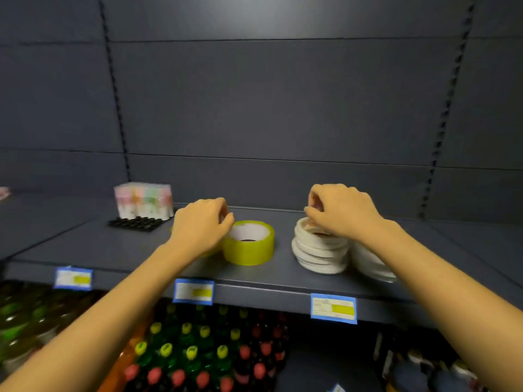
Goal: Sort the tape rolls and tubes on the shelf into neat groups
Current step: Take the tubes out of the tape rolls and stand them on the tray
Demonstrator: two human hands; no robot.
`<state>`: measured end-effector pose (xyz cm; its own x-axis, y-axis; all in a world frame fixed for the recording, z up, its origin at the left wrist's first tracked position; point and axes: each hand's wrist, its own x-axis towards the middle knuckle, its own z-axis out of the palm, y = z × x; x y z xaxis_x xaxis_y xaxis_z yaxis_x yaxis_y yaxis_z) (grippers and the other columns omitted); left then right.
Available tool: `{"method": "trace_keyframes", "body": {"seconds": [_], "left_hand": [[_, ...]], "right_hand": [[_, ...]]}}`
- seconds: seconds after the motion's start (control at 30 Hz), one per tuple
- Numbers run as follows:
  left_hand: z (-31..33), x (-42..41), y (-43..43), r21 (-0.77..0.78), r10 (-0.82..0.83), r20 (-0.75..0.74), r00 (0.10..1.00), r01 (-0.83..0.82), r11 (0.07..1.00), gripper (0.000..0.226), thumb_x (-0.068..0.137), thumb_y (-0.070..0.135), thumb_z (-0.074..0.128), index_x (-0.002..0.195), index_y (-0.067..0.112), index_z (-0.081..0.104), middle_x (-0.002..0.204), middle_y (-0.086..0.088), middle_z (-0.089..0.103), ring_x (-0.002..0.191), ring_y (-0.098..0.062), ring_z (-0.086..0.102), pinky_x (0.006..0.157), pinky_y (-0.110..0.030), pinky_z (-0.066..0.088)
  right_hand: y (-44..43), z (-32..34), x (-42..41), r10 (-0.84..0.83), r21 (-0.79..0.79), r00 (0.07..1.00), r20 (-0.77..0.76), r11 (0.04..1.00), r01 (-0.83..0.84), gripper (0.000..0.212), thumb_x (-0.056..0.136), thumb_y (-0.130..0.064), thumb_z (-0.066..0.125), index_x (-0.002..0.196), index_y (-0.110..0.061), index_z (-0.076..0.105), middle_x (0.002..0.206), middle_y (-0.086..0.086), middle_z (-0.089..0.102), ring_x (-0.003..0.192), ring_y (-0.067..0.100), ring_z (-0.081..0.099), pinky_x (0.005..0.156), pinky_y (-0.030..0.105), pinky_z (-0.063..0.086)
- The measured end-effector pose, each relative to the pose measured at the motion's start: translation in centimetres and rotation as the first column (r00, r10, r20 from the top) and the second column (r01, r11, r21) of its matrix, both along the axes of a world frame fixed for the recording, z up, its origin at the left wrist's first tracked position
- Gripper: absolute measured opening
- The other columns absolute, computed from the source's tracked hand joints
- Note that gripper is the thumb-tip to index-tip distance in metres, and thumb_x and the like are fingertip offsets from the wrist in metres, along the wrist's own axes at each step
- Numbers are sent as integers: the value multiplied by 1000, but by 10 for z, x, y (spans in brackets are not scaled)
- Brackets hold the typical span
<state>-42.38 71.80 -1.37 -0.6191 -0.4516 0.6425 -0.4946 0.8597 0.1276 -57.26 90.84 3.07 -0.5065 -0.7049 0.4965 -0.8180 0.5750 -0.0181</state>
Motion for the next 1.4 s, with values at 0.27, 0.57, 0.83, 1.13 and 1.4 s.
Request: {"method": "trace_keyframes", "body": {"seconds": [0.27,0.57,0.83,1.13,1.4], "left_hand": [[-21,155,-51,56,378,-93,921,-374,926,19,88,32,50,95,18,61,95,-1,69,90,-28,62,63,-29,35],[-28,318,-117,-42,569,-46,821,-571,820,22,87,38,49,87,17,58,92,-2,68,88,-25,63,59,-27,33],[-31,425,-199,-66,589,104,801,-585,808,25,88,41,48,88,18,58,91,-3,68,88,-24,63,60,-26,34],[-42,479,-283,93,549,106,829,-558,825,25,88,42,50,93,20,61,93,-3,68,90,-25,62,62,-27,37],[-43,487,-378,119,514,46,856,-516,848,26,88,40,49,92,17,60,93,-2,67,89,-25,62,62,-27,36]], "right_hand": [[-136,-26,113,504,54,861,69,860,-508,23,92,-33,46,112,-28,55,118,-4,61,107,25,57,81,35,42],[-256,-38,245,705,158,696,133,678,-717,27,94,-33,46,119,-25,51,117,-1,59,104,23,56,72,31,42],[-361,-43,355,719,55,637,279,650,-758,24,92,-31,50,114,-24,56,113,-2,60,103,21,56,81,34,46],[-452,-57,424,686,33,649,330,678,-734,22,92,-32,50,111,-25,57,105,-4,61,101,20,57,75,30,42],[-555,-53,440,644,82,706,296,719,-690,21,91,-31,50,109,-25,58,109,-3,61,103,22,56,77,33,42]]}}
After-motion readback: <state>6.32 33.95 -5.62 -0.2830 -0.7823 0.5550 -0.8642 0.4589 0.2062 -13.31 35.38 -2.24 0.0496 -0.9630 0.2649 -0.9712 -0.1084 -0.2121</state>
